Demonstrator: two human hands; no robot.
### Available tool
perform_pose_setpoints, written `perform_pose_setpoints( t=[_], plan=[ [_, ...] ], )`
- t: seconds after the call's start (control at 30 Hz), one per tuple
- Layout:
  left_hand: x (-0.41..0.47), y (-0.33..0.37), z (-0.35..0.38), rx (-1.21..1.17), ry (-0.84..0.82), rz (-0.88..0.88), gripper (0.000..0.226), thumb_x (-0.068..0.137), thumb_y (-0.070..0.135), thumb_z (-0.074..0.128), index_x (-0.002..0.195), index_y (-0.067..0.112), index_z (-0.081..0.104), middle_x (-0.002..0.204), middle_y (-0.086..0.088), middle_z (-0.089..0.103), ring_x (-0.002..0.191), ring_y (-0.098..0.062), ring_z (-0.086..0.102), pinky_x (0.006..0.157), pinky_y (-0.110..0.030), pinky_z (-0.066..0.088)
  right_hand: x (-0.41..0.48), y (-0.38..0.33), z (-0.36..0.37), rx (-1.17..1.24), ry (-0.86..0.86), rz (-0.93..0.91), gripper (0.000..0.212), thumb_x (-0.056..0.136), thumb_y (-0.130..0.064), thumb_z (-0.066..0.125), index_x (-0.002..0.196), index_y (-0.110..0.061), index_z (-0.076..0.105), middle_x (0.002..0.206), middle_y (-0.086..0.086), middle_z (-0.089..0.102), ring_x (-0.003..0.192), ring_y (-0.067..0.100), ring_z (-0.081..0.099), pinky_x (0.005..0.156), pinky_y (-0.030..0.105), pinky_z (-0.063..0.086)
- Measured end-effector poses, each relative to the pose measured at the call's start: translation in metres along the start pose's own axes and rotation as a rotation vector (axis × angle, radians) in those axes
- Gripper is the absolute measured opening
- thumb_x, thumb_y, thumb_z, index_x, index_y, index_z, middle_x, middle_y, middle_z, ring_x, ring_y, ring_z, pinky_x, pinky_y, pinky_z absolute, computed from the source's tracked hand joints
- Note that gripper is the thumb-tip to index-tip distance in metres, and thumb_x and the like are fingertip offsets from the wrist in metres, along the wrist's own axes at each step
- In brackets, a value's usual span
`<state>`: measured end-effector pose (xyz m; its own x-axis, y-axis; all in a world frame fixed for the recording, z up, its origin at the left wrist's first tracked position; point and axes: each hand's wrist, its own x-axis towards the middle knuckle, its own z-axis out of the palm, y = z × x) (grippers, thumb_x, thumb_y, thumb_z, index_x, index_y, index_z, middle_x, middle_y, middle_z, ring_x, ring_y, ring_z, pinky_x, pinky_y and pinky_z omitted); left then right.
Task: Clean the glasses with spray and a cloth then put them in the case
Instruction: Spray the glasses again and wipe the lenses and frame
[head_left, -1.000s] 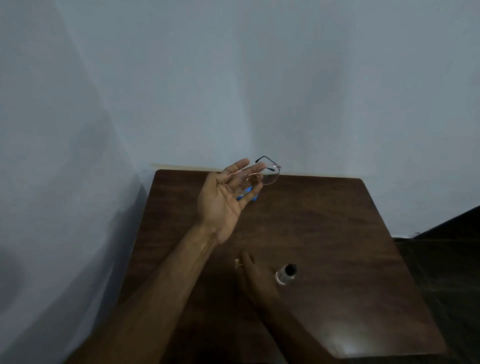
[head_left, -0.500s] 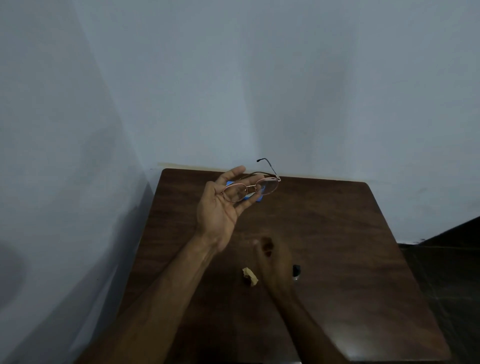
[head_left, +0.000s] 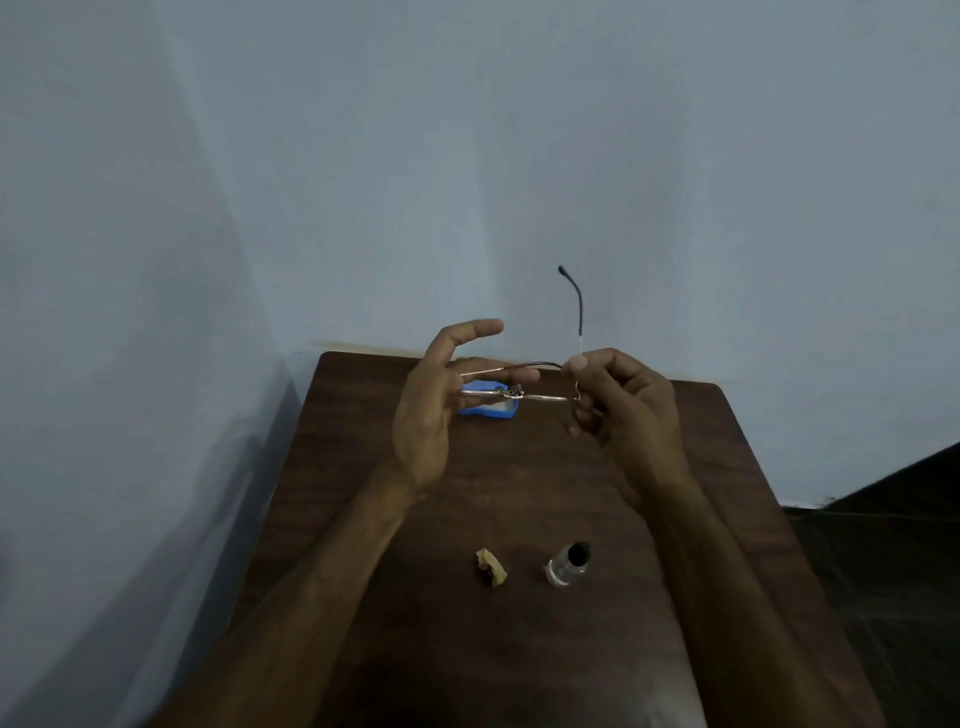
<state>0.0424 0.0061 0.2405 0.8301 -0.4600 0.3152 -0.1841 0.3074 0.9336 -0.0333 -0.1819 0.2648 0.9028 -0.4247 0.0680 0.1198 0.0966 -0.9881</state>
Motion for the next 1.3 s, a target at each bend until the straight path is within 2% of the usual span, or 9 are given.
perform_pose_setpoints(
  t=[0.1,0.27,0.37,0.53,0.6,0.77,0.9,1.1,1.3],
  plan=[
    [0.0,0.005,-0.006,0.305,0.014,0.029,0.039,0.106,0.004,0.041,0.13,0.019,0.069,0.124,-0.001,0.077,0.117,-0.013,0.072,0.098,-0.031,0.059,-0.003,-0.004,-0.005,-0.134,-0.025,-0.123,0.014,0.103,-0.009,0.066,0.094,0.001,0.069,0.062,0.007,0.05,0.056,0.02,0.046,0.052,0.034,0.048],
    [0.006,0.002,-0.013,0.809,0.043,0.199,0.018,0.092,0.024,0.08,0.109,0.029,0.08,0.097,0.035,0.059,0.096,0.002,0.061,0.077,-0.022,0.057,-0.006,-0.013,-0.008,-0.49,-0.034,-0.331,0.017,0.104,-0.02,0.068,0.091,-0.009,0.068,0.064,0.002,0.059,0.053,0.02,0.055,0.053,0.034,0.05],
    [0.008,0.0,-0.016,0.888,0.015,0.302,0.022,0.095,0.028,0.077,0.116,0.025,0.079,0.096,0.025,0.066,0.091,0.005,0.056,0.076,-0.011,0.048,-0.008,-0.014,-0.01,-0.593,-0.006,-0.401,0.018,0.104,-0.026,0.069,0.09,-0.013,0.068,0.066,0.003,0.06,0.058,0.025,0.055,0.055,0.038,0.048],
    [0.009,-0.001,-0.012,1.027,0.075,0.491,0.034,0.1,0.026,0.059,0.12,0.001,0.072,0.103,-0.013,0.075,0.094,-0.013,0.062,0.082,-0.029,0.055,-0.01,-0.01,-0.012,-0.681,0.067,-0.455,0.016,0.104,-0.024,0.069,0.092,-0.013,0.068,0.073,-0.001,0.064,0.064,0.01,0.055,0.059,0.02,0.044],
    [0.007,0.001,-0.009,1.011,0.141,0.464,0.028,0.1,0.021,0.062,0.118,0.001,0.071,0.103,-0.014,0.074,0.094,-0.02,0.069,0.081,-0.029,0.059,-0.01,-0.007,-0.013,-0.714,0.097,-0.479,0.014,0.104,-0.023,0.069,0.094,-0.013,0.068,0.076,-0.003,0.066,0.068,0.013,0.06,0.06,0.02,0.046],
    [0.004,0.009,-0.001,0.801,0.361,0.282,0.013,0.095,0.009,0.073,0.108,0.012,0.07,0.094,0.002,0.073,0.083,-0.007,0.067,0.076,-0.006,0.051,-0.011,0.0,-0.016,-0.793,0.132,-0.542,0.011,0.104,-0.021,0.07,0.098,-0.012,0.069,0.078,-0.006,0.066,0.07,0.011,0.064,0.063,0.019,0.05],
    [0.006,0.006,-0.004,0.643,0.465,0.185,0.006,0.095,0.01,0.073,0.101,0.011,0.071,0.087,0.002,0.073,0.081,-0.004,0.067,0.074,-0.007,0.051,-0.015,0.002,-0.019,-0.76,0.157,-0.558,0.011,0.102,-0.019,0.07,0.097,-0.009,0.069,0.078,-0.003,0.065,0.069,0.008,0.06,0.067,0.011,0.043],
    [0.005,-0.019,-0.007,0.536,0.448,0.029,0.004,0.096,0.019,0.075,0.1,0.017,0.073,0.089,0.005,0.075,0.086,-0.012,0.074,0.072,-0.045,0.067,-0.017,0.01,-0.025,-0.739,0.153,-0.593,0.007,0.103,-0.012,0.07,0.098,-0.008,0.069,0.081,-0.006,0.065,0.073,0.006,0.063,0.067,0.015,0.048],
    [0.005,-0.031,0.0,0.368,0.361,-0.087,0.017,0.095,0.02,0.077,0.112,0.017,0.073,0.102,0.001,0.079,0.092,-0.014,0.079,0.064,-0.028,0.066,-0.011,0.026,-0.032,-0.708,0.098,-0.583,0.011,0.105,-0.016,0.065,0.101,-0.007,0.068,0.084,-0.006,0.064,0.071,0.014,0.063,0.062,0.032,0.055]
  ],
)
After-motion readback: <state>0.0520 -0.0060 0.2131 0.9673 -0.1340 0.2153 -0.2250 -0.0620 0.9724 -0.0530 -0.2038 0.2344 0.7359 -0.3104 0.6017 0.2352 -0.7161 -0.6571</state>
